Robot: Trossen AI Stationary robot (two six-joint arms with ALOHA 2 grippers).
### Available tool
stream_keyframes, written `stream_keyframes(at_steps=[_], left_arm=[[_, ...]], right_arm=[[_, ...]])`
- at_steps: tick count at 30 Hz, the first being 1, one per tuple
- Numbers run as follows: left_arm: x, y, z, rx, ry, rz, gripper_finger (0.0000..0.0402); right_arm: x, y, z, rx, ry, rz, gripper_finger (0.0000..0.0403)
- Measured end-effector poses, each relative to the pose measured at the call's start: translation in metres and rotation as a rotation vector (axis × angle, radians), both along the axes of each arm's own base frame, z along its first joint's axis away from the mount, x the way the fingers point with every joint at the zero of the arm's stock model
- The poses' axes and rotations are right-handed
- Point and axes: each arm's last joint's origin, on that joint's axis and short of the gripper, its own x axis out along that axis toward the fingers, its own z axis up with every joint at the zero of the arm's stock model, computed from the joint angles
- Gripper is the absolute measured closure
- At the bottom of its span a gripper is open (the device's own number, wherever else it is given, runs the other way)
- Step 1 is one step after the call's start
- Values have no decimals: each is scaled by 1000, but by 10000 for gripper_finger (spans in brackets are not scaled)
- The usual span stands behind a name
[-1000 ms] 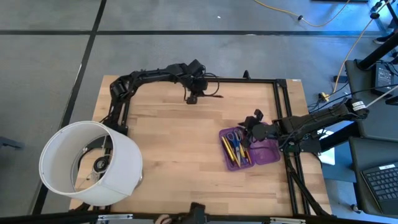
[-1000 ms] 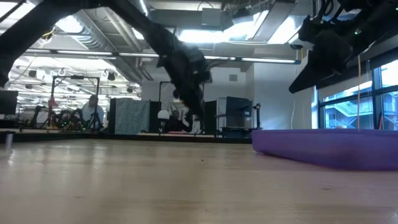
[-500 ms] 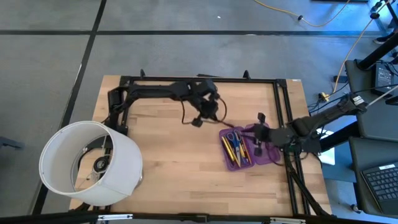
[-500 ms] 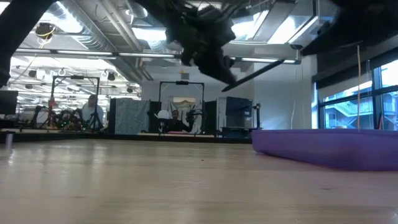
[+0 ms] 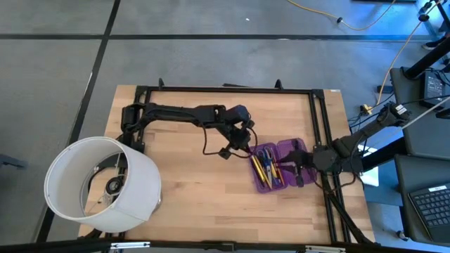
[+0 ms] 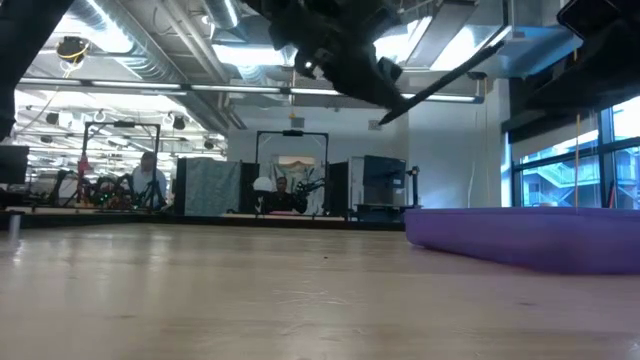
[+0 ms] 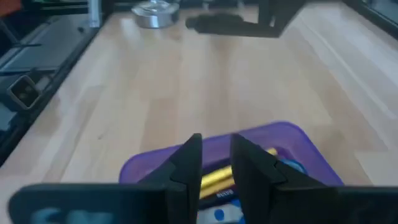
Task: Pick & place school supplies into a supply box
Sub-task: Put the pen into the supply box
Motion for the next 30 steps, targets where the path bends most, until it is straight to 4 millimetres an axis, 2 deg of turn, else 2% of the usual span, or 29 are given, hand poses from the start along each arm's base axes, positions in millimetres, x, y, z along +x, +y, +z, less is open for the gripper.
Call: stream_keyframes(at_steps=[8,12,22,30], left_arm=[[10,-18,9,-7,-112,-24,384],[12,-22,11,-25,-139,-17,384],[16,-33,15,-30,-190,-37,384],[18,-34,20,-20,-246,-42,384]], right_arm=[[0,-2,-7,-32,-51,-36,222],[2,0,-4,-65,-81,-20,192],[11,3,13,-270,-267,-2,185],[16,7,18,-286,-335,34,185]])
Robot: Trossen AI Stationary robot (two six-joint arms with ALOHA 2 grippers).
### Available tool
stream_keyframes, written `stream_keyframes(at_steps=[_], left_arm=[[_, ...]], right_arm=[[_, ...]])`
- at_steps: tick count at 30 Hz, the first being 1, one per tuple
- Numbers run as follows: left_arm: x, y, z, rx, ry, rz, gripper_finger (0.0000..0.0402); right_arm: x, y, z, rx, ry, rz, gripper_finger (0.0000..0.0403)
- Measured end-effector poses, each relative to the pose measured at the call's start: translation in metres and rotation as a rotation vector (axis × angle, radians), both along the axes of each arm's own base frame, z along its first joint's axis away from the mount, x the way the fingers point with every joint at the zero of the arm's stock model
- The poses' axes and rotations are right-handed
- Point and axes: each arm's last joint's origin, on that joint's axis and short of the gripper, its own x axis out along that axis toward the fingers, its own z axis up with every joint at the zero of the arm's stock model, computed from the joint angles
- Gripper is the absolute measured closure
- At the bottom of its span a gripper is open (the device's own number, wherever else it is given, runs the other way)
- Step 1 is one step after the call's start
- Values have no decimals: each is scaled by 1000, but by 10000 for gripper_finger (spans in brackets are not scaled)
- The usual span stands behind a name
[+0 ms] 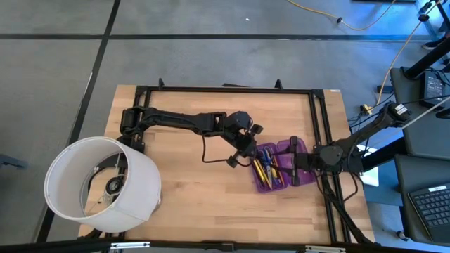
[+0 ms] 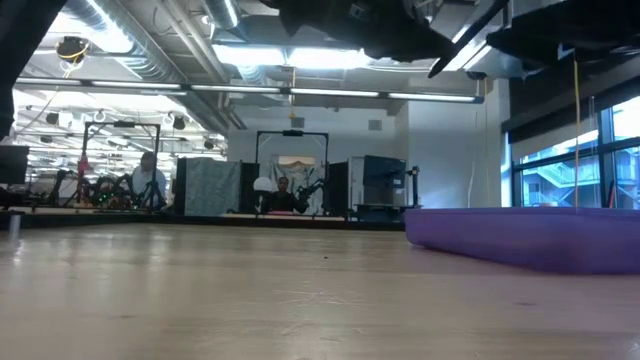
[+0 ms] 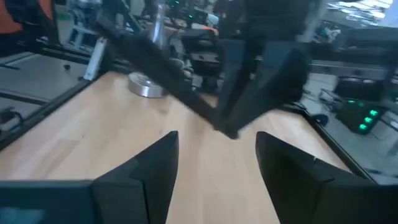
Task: Pick & place school supplies into a supply box
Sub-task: Put the pen into the supply box
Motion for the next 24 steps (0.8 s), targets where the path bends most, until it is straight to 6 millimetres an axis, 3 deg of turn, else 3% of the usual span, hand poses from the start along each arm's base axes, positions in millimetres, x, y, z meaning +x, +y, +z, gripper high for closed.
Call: stream_keyframes(at_steps=[13,24], left_arm=[[4,0,7,-4,-80,7,384],[6,0,10,-5,-120,6,384]], right_arm=[[6,5,8,-83,-114,26,189],[7,6,13,-75,-164,60,295]])
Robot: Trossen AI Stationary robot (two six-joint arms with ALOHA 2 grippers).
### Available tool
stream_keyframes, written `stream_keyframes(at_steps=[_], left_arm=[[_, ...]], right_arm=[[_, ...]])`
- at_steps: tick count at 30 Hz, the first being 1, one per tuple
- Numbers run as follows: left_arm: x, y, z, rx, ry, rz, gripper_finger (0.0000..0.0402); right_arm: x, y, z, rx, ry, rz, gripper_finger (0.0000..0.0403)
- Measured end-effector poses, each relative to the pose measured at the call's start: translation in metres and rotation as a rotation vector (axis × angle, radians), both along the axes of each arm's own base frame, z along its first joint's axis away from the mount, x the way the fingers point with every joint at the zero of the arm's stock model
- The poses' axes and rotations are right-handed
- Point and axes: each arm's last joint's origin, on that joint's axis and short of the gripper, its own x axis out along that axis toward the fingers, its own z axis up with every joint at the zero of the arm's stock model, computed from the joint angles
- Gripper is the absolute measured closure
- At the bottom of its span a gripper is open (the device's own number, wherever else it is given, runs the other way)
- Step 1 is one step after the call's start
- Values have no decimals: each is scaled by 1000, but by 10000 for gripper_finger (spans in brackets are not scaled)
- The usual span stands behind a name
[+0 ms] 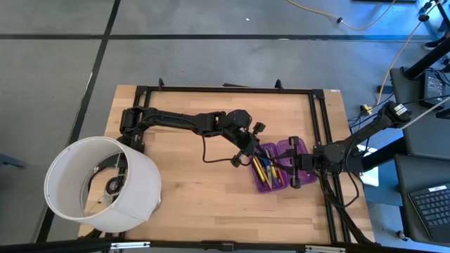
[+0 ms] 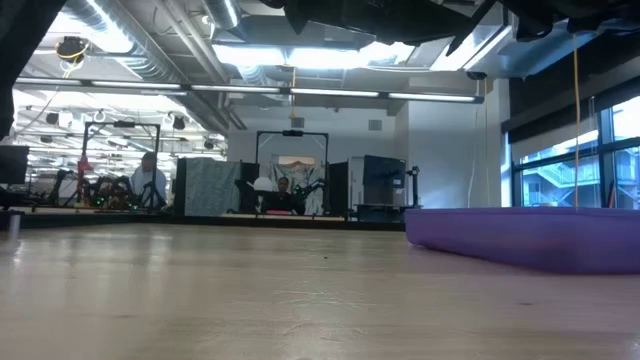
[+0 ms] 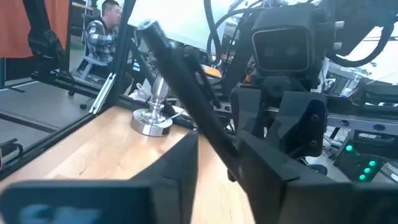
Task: Pick & place school supplies into a supply box
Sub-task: Put the pen into the supply box
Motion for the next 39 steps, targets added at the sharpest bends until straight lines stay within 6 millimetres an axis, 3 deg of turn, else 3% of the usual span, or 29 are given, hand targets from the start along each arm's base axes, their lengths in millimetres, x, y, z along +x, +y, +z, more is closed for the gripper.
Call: stream_keyframes(at_steps=[5,9,21,30,39], left_arm=[[0,0,0,-14,8,3,384],[0,-1,-1,-18,13,1,384],[0,-1,-1,-31,20,7,376],[-1,1,-2,-21,42,21,387],[-1,4,-3,3,50,88,392]], right_arm=[[0,0,1,-17,-14,-8,349],[0,0,2,-42,-26,10,368],[0,0,3,-21,-28,26,365],[-1,2,4,6,-43,68,315],[-1,3,6,25,-56,116,312]])
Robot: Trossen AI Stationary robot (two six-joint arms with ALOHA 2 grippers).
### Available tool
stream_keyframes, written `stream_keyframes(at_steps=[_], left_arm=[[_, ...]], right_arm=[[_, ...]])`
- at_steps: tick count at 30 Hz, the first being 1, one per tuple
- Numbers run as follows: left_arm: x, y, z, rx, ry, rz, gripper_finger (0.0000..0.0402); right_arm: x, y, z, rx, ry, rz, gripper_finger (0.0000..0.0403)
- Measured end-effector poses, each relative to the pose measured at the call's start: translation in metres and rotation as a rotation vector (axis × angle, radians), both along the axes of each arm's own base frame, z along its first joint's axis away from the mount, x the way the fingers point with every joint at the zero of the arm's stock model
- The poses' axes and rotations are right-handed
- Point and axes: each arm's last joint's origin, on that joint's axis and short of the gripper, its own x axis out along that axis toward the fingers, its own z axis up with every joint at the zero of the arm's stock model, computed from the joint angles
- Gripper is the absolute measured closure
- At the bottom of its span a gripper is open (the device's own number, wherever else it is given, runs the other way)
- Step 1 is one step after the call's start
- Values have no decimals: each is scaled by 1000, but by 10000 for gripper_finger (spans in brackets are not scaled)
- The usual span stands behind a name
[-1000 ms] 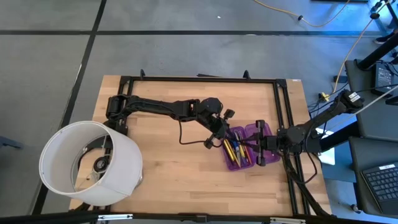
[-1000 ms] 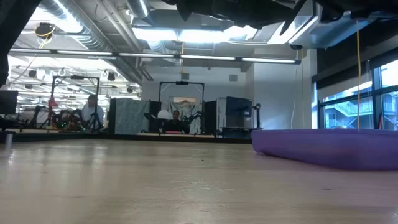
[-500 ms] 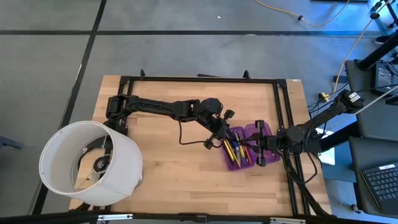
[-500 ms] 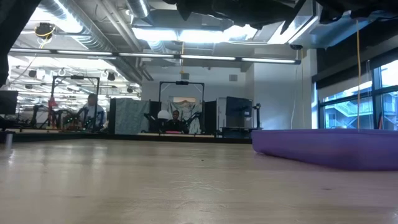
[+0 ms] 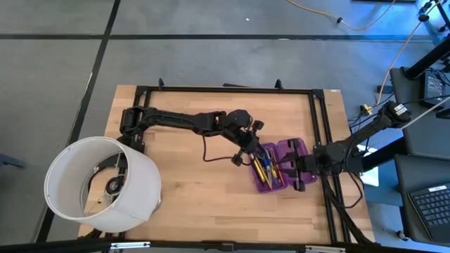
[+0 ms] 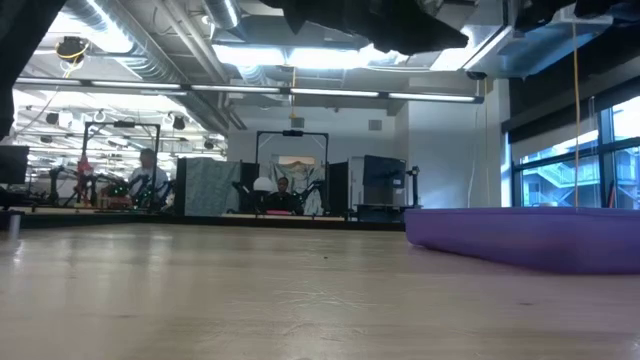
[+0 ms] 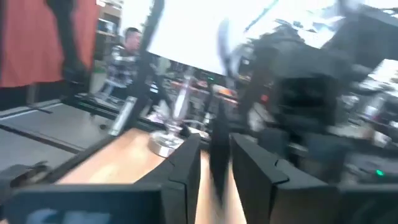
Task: Pick & place school supplies into a supply box
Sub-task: Put the pen into the supply box
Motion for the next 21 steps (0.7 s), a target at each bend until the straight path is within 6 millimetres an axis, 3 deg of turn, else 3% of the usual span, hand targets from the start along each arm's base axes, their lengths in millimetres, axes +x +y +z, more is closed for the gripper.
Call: stream_keyframes(at_steps=[8,15,21], left_arm=[[0,4,-1,20,13,53,400],[-5,14,-9,54,109,148,400],[-8,22,-14,61,169,185,401]], right_arm=[[0,1,-1,-21,9,39,394],[1,-2,-7,-26,72,-95,380],[1,-4,-9,19,93,-153,396]])
